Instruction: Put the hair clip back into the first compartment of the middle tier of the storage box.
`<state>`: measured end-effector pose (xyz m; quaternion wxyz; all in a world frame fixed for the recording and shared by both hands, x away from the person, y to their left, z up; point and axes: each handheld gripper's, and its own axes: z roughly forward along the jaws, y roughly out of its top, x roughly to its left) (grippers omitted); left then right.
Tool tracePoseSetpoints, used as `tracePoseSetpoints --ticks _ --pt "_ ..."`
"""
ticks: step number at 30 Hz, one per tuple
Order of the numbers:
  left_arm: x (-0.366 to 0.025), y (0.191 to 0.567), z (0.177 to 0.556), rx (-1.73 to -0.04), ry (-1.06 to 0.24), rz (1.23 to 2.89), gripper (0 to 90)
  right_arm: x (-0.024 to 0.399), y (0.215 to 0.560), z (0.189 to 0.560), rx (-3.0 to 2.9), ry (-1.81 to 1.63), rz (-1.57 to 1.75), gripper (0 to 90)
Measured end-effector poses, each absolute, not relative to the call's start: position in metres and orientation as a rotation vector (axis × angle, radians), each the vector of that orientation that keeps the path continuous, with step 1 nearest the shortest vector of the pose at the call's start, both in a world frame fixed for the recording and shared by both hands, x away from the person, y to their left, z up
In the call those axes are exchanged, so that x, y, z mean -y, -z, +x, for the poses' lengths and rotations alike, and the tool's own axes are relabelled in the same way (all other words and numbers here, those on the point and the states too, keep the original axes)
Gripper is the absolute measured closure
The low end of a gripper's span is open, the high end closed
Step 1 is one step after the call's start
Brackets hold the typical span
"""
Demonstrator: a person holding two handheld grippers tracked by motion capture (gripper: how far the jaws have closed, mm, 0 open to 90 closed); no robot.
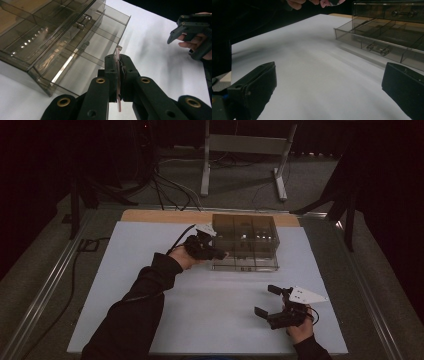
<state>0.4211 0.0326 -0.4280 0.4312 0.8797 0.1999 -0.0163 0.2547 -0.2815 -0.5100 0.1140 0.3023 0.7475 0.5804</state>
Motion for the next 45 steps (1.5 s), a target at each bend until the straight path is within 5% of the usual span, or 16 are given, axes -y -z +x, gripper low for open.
tracePoseSetpoints --ticks 45 --pt "-0.003 0.484 0.443 -0.735 0.009 2.161 87.1 0.282 0.511 0.255 -2.204 -1.708 0.878 0.0"
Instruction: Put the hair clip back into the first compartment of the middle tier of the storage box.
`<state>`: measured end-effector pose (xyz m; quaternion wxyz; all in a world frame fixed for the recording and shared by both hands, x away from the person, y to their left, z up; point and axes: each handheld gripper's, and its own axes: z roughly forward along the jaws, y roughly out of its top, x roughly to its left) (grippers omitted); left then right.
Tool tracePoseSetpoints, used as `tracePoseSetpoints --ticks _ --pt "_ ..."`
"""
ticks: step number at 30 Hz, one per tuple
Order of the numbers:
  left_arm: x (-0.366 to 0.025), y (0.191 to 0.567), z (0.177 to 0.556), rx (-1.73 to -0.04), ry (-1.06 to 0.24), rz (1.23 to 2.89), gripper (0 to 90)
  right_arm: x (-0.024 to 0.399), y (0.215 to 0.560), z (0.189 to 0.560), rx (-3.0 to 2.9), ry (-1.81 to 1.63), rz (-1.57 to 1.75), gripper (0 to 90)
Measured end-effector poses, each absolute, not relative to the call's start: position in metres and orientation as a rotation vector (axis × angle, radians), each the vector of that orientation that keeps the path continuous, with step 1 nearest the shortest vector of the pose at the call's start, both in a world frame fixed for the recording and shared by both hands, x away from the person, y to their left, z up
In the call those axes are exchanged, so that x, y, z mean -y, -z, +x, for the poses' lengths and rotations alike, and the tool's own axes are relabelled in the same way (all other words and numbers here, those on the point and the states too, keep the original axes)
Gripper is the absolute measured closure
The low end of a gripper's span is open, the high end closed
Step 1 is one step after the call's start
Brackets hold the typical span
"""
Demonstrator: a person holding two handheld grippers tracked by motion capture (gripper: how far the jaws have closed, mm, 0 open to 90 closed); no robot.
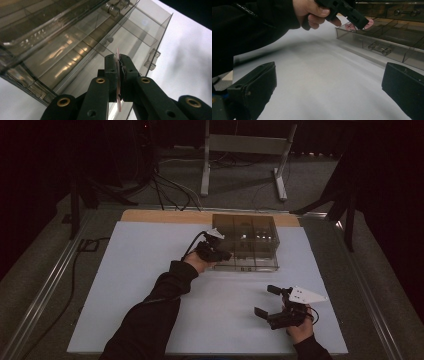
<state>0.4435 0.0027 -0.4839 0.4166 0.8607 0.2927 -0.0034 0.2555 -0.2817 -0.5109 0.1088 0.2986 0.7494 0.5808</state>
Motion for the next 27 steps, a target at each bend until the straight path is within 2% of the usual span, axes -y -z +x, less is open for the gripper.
tracePoseSetpoints --ticks 6,16,23,24,26,27 --pt "0.000 0.482 0.444 -0.769 -0.006 2.184 87.0 0.281 0.511 0.255 -2.208 -1.703 0.874 0.0" --pt "0.004 0.481 0.447 -0.840 0.041 2.201 87.0 0.282 0.510 0.255 -2.206 -1.704 0.873 0.0" --pt "0.007 0.477 0.447 -0.843 0.011 2.196 86.8 0.282 0.510 0.255 -2.207 -1.706 0.871 0.0" --pt "0.008 0.476 0.447 -0.844 -0.004 2.197 81.7 0.282 0.510 0.255 -2.213 -1.700 0.868 0.0" --pt "0.007 0.474 0.447 -0.855 -0.013 2.176 81.2 0.282 0.510 0.255 -2.208 -1.704 0.869 0.0" --pt "0.006 0.472 0.447 -0.858 -0.018 2.170 77.5 0.282 0.510 0.256 -2.206 -1.707 0.872 0.0"
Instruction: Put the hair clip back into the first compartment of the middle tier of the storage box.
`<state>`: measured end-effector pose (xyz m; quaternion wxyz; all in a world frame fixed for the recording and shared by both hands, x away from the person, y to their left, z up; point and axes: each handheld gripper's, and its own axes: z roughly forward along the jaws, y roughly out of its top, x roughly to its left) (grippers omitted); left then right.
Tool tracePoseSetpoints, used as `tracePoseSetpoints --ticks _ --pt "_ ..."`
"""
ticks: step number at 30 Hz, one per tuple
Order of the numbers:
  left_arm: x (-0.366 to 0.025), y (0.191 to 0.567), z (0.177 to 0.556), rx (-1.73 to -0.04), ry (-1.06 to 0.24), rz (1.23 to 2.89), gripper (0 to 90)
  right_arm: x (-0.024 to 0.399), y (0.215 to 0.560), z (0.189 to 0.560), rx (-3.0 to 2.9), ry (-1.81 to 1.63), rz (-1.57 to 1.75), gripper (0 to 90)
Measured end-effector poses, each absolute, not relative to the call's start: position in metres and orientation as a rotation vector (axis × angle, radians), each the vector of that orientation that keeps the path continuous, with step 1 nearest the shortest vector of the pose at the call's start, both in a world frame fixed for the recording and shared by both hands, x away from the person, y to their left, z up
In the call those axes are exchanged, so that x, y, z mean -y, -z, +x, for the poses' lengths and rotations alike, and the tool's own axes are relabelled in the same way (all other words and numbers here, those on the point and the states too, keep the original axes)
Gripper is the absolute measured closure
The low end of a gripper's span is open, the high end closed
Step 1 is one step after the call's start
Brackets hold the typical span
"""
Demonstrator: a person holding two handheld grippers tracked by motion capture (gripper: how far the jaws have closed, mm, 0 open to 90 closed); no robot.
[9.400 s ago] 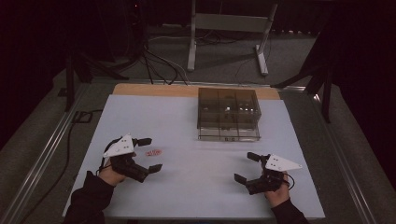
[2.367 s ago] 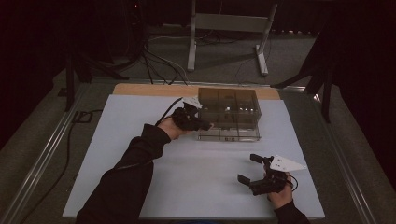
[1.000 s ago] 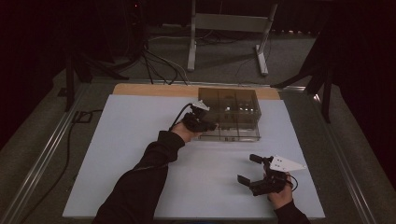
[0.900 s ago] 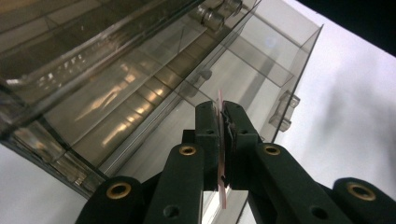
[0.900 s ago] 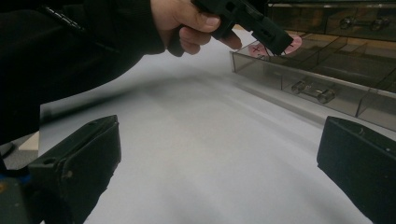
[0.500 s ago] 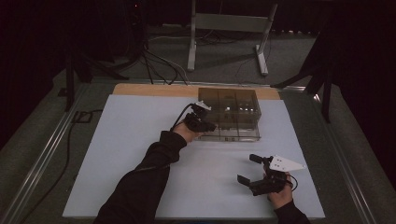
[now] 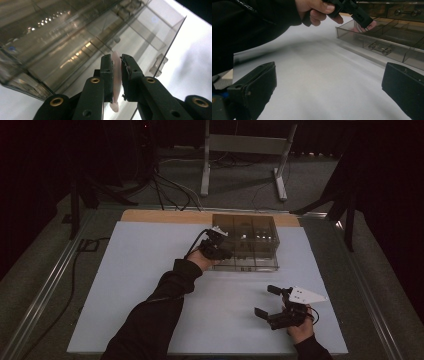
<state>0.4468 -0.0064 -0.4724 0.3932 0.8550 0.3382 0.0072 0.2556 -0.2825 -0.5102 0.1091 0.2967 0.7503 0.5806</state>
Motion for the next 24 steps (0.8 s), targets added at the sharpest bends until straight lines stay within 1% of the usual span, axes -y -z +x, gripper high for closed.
tracePoseSetpoints --ticks 1,2,5,7,8,9,12,17,20,24 --pt "0.006 0.471 0.446 -0.863 -0.024 2.164 77.2 0.282 0.510 0.255 -2.208 -1.705 0.872 0.0" --pt "0.006 0.470 0.446 -0.861 -0.034 2.165 71.7 0.282 0.510 0.255 -2.210 -1.701 0.871 0.0" --pt "0.005 0.468 0.445 -0.862 -0.054 2.157 63.5 0.283 0.510 0.255 -2.207 -1.703 0.872 0.0" --pt "0.004 0.467 0.444 -0.864 -0.055 2.157 60.6 0.283 0.510 0.256 -2.206 -1.707 0.875 0.0" --pt "0.003 0.465 0.443 -0.856 -0.067 2.161 60.6 0.283 0.510 0.255 -2.207 -1.706 0.877 0.0" --pt "0.003 0.464 0.442 -0.849 -0.065 2.163 56.6 0.283 0.511 0.255 -2.209 -1.700 0.877 0.0" --pt "0.001 0.462 0.440 -0.844 -0.060 2.159 51.9 0.283 0.510 0.256 -2.206 -1.705 0.878 0.0" --pt "0.001 0.458 0.436 -0.815 -0.066 2.161 46.9 0.282 0.511 0.256 -2.207 -1.700 0.875 0.0" --pt "0.001 0.455 0.433 -0.806 -0.077 2.167 41.7 0.282 0.511 0.256 -2.215 -1.694 0.876 0.0" --pt "-0.002 0.453 0.431 -0.794 -0.086 2.161 30.9 0.283 0.511 0.256 -2.208 -1.699 0.880 0.0"
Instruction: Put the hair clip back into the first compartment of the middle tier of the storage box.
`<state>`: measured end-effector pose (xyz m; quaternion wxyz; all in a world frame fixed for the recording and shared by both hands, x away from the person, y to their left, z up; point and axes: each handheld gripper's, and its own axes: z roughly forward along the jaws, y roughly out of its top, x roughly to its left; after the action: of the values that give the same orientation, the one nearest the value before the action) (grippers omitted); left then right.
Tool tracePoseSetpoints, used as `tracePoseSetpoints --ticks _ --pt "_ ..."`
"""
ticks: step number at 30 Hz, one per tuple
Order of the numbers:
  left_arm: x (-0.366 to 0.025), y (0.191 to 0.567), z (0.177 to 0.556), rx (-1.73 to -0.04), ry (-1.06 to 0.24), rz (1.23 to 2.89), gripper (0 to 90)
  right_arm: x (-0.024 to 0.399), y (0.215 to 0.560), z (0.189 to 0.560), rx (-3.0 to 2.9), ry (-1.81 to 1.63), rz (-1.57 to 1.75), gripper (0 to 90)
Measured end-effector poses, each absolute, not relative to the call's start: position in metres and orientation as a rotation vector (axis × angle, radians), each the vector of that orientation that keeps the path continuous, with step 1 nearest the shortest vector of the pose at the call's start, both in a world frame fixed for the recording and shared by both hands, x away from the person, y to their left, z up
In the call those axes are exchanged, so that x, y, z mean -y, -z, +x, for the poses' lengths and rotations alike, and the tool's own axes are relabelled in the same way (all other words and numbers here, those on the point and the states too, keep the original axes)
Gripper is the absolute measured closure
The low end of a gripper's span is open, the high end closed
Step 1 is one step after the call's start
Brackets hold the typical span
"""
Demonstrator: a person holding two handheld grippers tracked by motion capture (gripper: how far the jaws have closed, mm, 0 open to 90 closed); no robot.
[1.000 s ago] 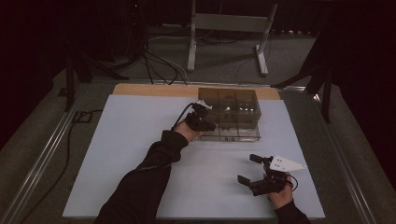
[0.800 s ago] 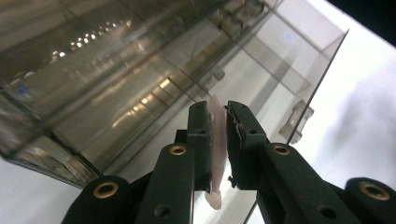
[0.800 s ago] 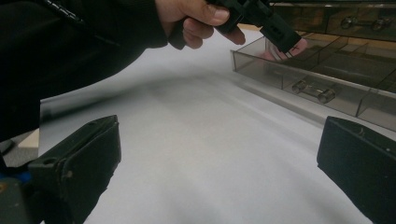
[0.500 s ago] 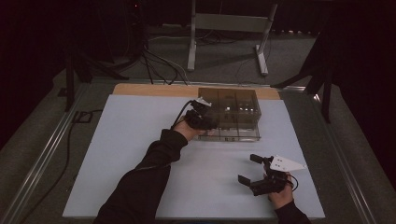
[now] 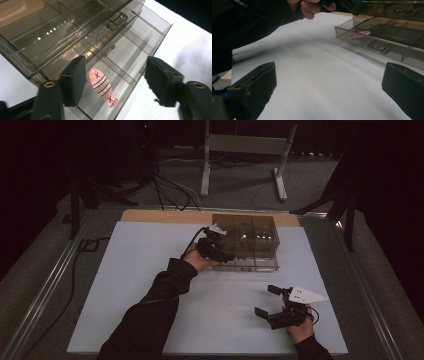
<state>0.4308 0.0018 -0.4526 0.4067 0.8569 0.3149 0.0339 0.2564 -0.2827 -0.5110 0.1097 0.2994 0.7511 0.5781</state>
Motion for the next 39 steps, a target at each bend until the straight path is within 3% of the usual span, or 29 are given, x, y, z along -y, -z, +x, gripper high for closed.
tracePoseSetpoints --ticks 4,10,16,39 --pt "-0.004 0.451 0.429 -0.780 -0.082 2.155 18.8 0.283 0.511 0.256 -2.211 -1.692 0.878 0.0" --pt "-0.008 0.450 0.426 -0.750 -0.078 2.148 15.8 0.282 0.511 0.256 -2.213 -1.688 0.878 0.0" --pt "-0.012 0.448 0.424 -0.705 -0.014 2.110 2.3 0.282 0.512 0.256 -2.214 -1.689 0.884 0.0" --pt "-0.031 0.448 0.418 -0.507 0.027 2.039 0.4 0.281 0.512 0.257 -2.218 -1.689 0.891 0.0"
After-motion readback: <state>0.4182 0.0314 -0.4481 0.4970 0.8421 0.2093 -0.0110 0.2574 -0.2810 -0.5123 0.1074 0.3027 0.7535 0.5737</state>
